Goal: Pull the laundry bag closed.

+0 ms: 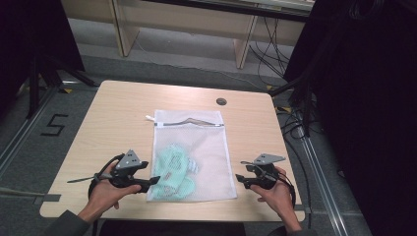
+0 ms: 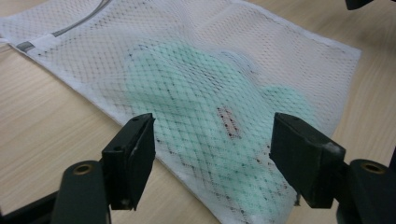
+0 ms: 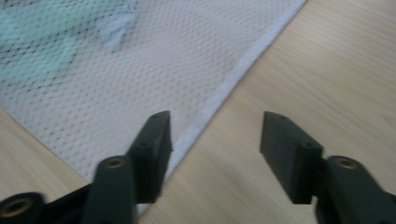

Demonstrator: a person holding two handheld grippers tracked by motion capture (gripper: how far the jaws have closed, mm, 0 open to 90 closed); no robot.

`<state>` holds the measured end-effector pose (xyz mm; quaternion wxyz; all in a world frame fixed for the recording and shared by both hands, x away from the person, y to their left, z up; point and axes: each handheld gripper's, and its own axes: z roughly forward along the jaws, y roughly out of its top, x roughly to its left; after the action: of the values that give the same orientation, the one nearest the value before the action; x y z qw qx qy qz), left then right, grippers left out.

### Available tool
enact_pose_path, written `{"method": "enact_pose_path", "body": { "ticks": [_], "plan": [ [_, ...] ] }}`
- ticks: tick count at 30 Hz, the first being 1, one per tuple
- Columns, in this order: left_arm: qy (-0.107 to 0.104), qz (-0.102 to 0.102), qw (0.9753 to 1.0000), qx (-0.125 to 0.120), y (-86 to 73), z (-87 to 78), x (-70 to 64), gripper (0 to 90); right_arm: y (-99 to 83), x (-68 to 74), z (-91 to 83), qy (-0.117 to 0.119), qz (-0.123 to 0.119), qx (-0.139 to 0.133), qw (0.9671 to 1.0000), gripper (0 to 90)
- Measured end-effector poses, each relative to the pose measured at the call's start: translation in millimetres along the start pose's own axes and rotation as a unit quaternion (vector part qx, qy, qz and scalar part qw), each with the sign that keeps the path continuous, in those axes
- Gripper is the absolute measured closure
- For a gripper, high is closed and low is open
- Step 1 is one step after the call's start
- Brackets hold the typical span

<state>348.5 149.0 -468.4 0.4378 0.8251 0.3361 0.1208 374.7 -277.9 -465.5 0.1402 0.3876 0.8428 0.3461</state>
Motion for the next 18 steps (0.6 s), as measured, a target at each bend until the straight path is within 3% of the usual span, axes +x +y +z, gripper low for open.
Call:
{"method": "enact_pose_path", "body": {
  "ticks": [1,2,3,4,5,6,7,8,12,14,16,18],
  "plan": [
    [0.000,0.000,1.0000,0.000,0.0,0.0,0.0,34.2,0.0,0.1,3.6,-0.004,-0.010,-0.015,0.9998,49.2],
    [0.004,-0.014,0.9998,-0.011,-0.3,3.5,-4.2,35.6,2.2,1.5,1.4,0.004,-0.009,0.006,0.9999,51.8],
    [0.004,-0.014,0.9998,-0.011,-0.3,3.5,-4.2,38.4,2.2,1.5,1.4,0.004,-0.009,0.006,0.9999,51.8],
    [0.000,-0.004,1.0000,-0.003,-0.2,5.7,-5.7,40.3,3.7,4.6,6.1,0.002,-0.022,-0.013,0.9997,54.5],
    [0.000,-0.004,1.0000,-0.003,-0.2,5.7,-5.7,43.3,5.0,8.3,5.7,0.010,-0.019,-0.003,0.9998,56.5],
    [-0.005,0.017,0.9998,0.006,-0.1,6.4,-5.1,46.9,6.4,6.4,8.3,0.008,-0.042,-0.012,0.9990,58.6],
    [-0.006,0.014,0.9998,0.009,-0.9,8.2,-7.5,46.9,6.4,6.4,8.3,0.008,-0.042,-0.012,0.9990,58.6],
    [-0.018,0.026,0.9994,0.016,-1.3,10.5,-9.9,56.6,9.3,10.0,9.5,0.017,-0.044,0.000,0.9989,62.7],
    [-0.037,0.033,0.9987,0.010,-2.7,17.8,-17.5,69.4,14.4,14.7,17.2,0.022,-0.096,0.010,0.9951,76.0],
    [-0.043,0.047,0.9979,0.013,-2.9,20.8,-20.3,75.3,17.1,17.4,19.8,0.027,-0.122,0.015,0.9920,84.4],
    [-0.048,0.037,0.9981,0.013,-3.4,22.0,-23.1,79.8,17.4,20.3,21.1,0.034,-0.127,0.017,0.9911,87.2],
    [-0.047,0.047,0.9977,0.011,-2.6,23.6,-23.5,85.9,19.0,21.3,26.1,0.045,-0.145,0.028,0.9880,90.0]
  ]
}}
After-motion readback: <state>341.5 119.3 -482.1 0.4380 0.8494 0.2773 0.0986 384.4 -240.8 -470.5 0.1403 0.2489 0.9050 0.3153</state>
